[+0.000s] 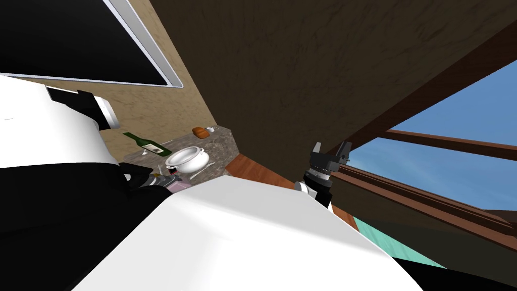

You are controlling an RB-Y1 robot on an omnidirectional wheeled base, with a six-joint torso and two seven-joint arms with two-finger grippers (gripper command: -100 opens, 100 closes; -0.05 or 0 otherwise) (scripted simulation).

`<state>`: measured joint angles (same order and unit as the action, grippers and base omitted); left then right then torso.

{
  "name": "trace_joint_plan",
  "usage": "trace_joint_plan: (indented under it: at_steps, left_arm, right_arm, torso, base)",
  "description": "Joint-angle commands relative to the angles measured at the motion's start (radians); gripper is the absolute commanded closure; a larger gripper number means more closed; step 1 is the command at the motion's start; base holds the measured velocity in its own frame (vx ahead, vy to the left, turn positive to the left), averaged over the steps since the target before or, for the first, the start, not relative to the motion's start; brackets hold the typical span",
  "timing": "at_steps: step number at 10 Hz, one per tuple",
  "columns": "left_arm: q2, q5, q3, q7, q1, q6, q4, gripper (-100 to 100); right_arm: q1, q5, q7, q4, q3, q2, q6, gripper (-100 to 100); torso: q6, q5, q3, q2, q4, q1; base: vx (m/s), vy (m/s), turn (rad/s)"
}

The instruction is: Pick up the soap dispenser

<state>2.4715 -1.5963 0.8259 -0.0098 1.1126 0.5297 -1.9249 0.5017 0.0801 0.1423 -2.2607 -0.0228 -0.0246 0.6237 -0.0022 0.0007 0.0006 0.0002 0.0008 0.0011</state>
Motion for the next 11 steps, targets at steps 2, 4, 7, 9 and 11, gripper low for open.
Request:
trace_joint_plan:
  at_steps: [2,4,7,9,11]
  left_arm:
    - [0.000,0.000,0.000,0.000,0.000,0.000,0.000,0]
    - [0.056,-0.016,0.025,0.003,0.001,0.040,-0.041,100]
    - [0.118,-0.040,0.047,0.002,0.004,0.083,-0.088,100]
    - [0.150,-0.052,0.059,0.002,0.006,0.104,-0.112,100]
    - [0.142,-0.046,0.056,0.005,0.006,0.098,-0.104,0]
  right_arm:
    - [0.000,0.000,0.000,0.000,0.000,0.000,0.000,0]
    - [0.000,0.000,0.000,0.000,0.000,0.000,0.000,0]
    - [0.000,0.000,0.000,0.000,0.000,0.000,0.000,0]
    - [0.000,0.000,0.000,0.000,0.000,0.000,0.000,0]
    - [0.000,0.000,0.000,0.000,0.000,0.000,0.000,0]
  torso:
    - [0.000,0.000,0.000,0.000,0.000,0.000]
    - [0.000,0.000,0.000,0.000,0.000,0.001]
    - [0.000,0.000,0.001,0.001,0.000,0.001]
    - [0.000,0.000,0.001,0.001,0.000,0.001]
    - [0.000,-0.001,0.000,0.000,0.000,0.000]
  base:
    - [0.000,0.000,0.000]
    - [-0.009,0.030,0.031]
    - [-0.011,0.030,0.022]
    - [-0.005,0.023,0.019]
    - [-0.001,0.005,0.000]
